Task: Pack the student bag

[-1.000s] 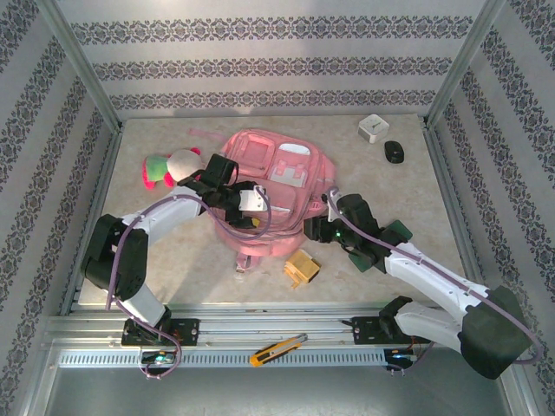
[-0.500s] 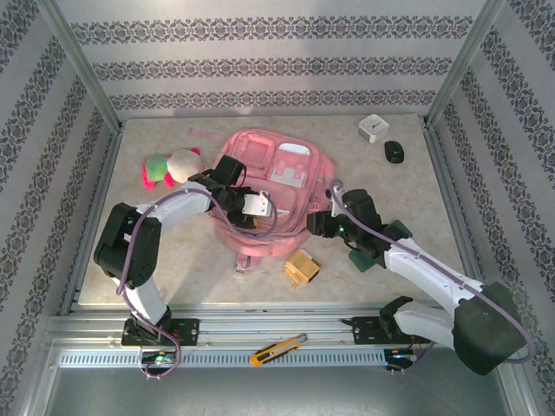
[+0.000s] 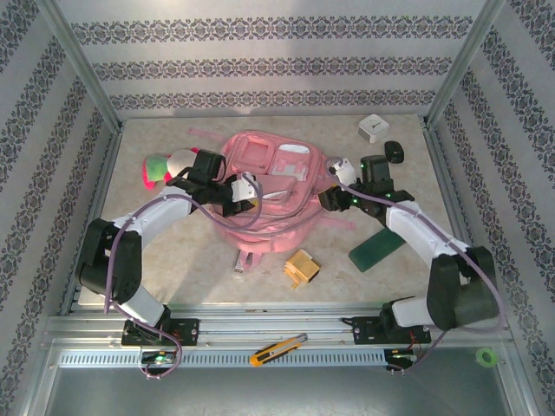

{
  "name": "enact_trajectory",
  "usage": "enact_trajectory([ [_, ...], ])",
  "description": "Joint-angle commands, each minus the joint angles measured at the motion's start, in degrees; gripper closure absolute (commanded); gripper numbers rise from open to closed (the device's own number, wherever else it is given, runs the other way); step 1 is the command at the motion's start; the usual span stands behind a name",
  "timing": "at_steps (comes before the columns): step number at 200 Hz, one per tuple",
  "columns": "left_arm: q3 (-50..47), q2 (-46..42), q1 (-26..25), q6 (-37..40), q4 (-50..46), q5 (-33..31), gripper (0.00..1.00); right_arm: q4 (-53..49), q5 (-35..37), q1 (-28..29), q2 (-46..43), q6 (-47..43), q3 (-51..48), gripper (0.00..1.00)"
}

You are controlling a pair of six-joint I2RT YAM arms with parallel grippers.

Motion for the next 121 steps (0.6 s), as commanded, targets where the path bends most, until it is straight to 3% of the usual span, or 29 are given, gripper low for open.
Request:
enact_trajectory([
  [1, 0.27, -3.24, 1.13, -3.97, 6.38, 9.89, 1.00, -8.80, -6.53, -0.97, 4.55, -21.08, 5.15, 0.48],
  [33, -1.13, -4.71, 1.62, -4.95, 8.54, 11.86, 1.00, -16.96, -8.67, -2.21, 13.99, -33.70, 14.26, 0.48],
  [78, -3.13, -5.78, 1.87, -5.18, 11.25, 11.97, 1.00, -24.47, -12.59, -3.35, 24.08, -42.52, 24.85, 0.46],
  [121, -3.14, -5.23, 2.23, -5.89, 12.50, 12.76, 1.00, -42.48, -17.63, -3.82, 31.20, -53.27, 34.69, 0.48],
])
